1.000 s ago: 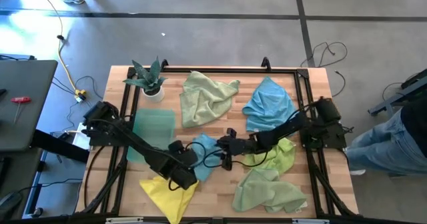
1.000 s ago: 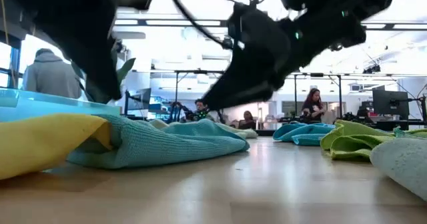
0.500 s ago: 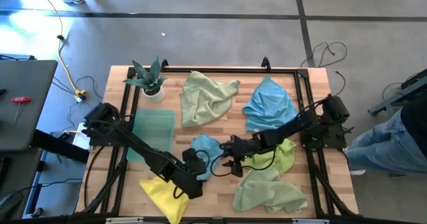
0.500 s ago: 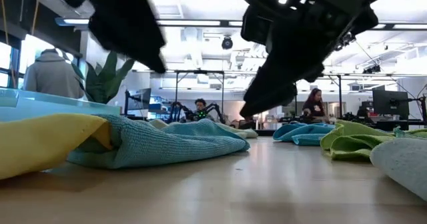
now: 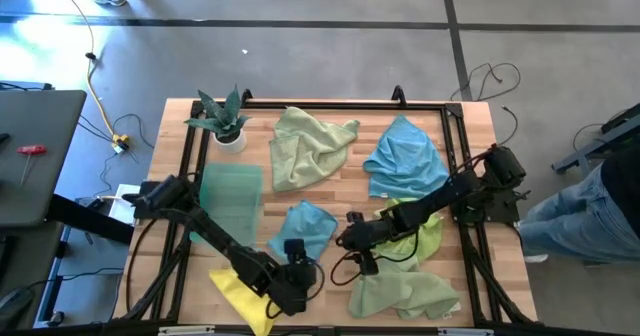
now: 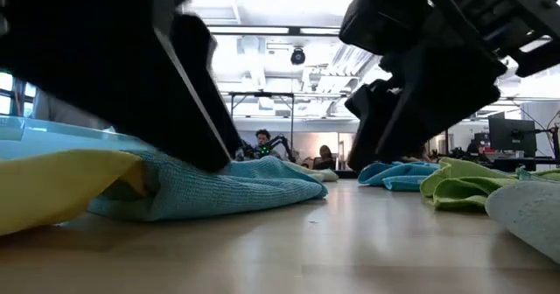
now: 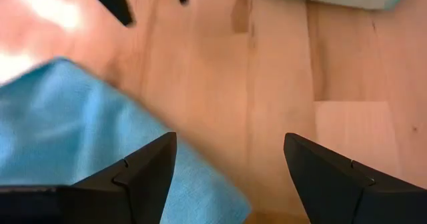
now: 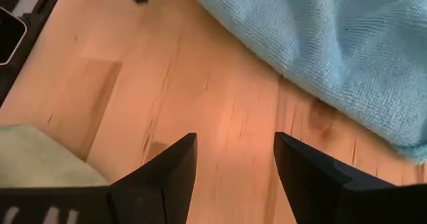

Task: Fold microfiber towels
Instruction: Fold the bottom blue microfiber towel

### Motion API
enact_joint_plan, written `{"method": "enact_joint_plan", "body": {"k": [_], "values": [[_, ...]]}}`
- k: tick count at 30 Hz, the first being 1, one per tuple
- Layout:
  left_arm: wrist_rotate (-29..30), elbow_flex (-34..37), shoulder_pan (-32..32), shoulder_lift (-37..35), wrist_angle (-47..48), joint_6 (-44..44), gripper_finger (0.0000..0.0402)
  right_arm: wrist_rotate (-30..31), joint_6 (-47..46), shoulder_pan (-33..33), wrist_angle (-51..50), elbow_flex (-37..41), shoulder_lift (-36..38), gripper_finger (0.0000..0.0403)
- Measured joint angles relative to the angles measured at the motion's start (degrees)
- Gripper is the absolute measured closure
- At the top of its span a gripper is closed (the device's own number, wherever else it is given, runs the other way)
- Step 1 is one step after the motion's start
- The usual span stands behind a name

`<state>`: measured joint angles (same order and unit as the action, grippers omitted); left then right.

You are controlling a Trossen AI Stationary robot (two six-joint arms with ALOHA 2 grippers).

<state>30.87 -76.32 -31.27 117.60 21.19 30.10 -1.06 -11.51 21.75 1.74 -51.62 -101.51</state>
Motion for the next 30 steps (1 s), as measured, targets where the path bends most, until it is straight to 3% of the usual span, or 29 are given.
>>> {"method": "enact_joint_plan", "body": {"k": [8, 18, 24, 30], "values": [[0.89, -5.47, -0.48, 5.09, 11.91, 1.89, 0.0133, 0.13, 0.22, 0.14, -1.97, -0.02, 0.0, 0.021], [0.85, -6.28, -0.3, 4.74, 19.02, 4.49, 0.0133, 0.18, 0.09, 0.17, -2.44, -0.07, 0.0, 0.021], [1.37, -8.17, 0.6, 4.71, 28.52, 7.36, 0.0133, 0.88, 0.04, 0.14, -2.2, -0.07, 0.0, 0.021], [0.46, -6.59, 1.54, 4.32, 28.72, 13.19, 0.0133, 1.68, -0.23, 0.05, -1.61, -0.07, 0.0, 0.021]]}}
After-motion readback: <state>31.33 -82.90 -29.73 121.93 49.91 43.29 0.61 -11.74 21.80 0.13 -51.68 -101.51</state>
